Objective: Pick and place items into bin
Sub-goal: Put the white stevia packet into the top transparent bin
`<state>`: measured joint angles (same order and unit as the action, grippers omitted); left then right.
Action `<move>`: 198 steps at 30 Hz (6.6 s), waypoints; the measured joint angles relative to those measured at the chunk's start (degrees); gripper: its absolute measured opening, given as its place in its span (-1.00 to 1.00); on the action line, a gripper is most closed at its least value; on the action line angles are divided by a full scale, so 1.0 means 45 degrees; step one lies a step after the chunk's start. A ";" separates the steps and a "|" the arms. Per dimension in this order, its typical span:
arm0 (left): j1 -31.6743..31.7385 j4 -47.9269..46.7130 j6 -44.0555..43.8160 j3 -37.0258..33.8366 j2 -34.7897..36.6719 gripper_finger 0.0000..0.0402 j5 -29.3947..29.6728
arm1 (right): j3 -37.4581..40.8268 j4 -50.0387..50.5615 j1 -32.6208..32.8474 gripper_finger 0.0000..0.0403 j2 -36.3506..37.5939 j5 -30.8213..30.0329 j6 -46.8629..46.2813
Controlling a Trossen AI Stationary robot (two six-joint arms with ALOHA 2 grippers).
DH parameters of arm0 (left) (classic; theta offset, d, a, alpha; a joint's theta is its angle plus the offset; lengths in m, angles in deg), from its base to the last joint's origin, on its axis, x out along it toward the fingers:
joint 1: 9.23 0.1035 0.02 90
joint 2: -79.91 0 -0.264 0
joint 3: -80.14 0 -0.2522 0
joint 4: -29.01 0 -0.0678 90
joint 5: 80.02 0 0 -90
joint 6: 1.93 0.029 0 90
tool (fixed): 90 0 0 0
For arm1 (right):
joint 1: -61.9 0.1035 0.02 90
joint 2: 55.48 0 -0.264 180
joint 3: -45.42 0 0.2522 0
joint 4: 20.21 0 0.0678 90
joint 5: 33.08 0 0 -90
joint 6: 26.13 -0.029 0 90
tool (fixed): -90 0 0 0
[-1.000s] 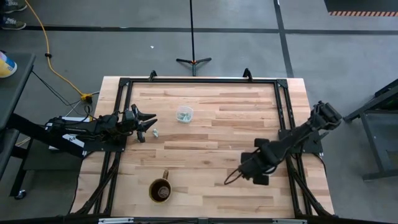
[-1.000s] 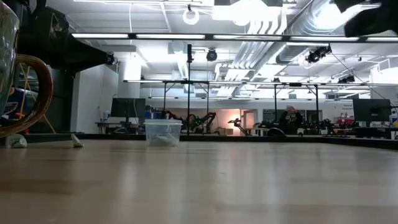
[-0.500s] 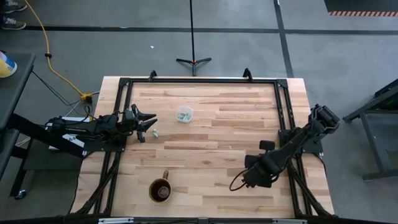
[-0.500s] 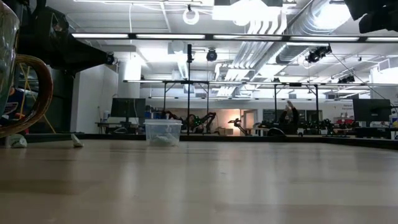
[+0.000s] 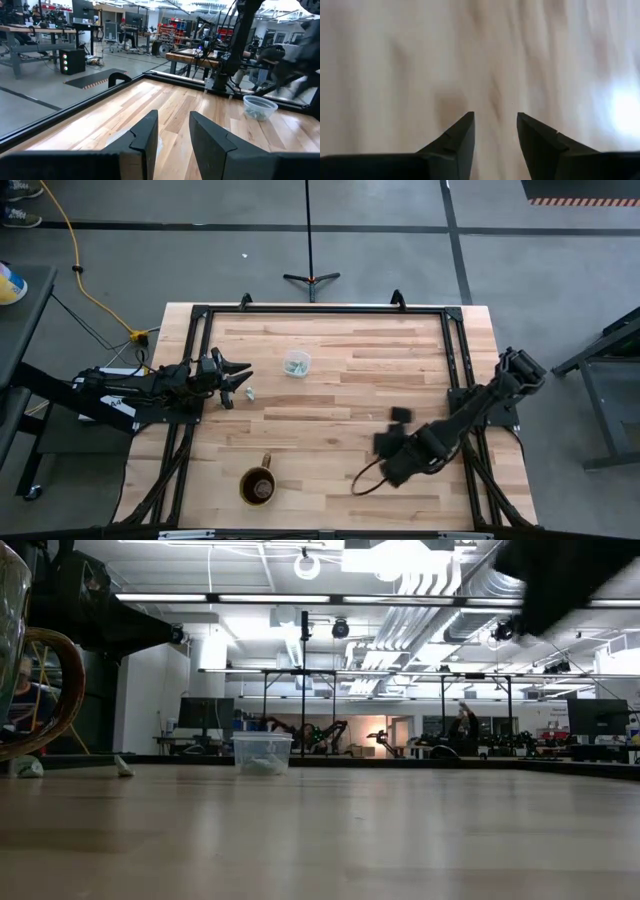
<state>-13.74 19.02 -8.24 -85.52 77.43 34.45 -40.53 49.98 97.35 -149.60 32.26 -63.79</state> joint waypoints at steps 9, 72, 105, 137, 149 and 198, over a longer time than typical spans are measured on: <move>0.0000 0.0000 0.0001 0.0000 0.0000 -0.27 -0.0040 | 0.4125 -1.3027 -0.3473 -0.67 0.0083 0.3960 0.6994; 0.0005 -0.3548 -0.7500 0.3844 -0.6444 0.36 0.1521 | 1.5834 -1.6292 -0.8212 -0.96 1.7005 0.0201 0.9816; 0.0005 -1.0064 -1.7917 0.6470 -1.3435 0.18 -0.1561 | 1.5815 -1.5642 -0.8217 -0.99 1.7005 0.0270 1.0105; 0.0005 -0.8656 -1.8660 0.5979 -1.5271 0.18 -0.0627 | 1.5815 -1.5355 -0.8215 -0.98 1.7005 0.0276 1.0146; 0.0005 -0.8269 -1.7971 0.5979 -1.5271 -0.27 -0.0505 | 1.5815 -1.5357 -0.8217 -0.97 1.7005 0.0276 1.0146; 0.4340 -0.1980 -0.5065 0.8145 -1.6089 0.30 -0.4907 | 1.5815 -1.5295 -0.8212 -0.96 1.7005 0.0228 1.0151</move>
<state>5.79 10.11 -31.04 -48.86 5.03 12.37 30.64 -18.85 60.40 -73.08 33.29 -18.11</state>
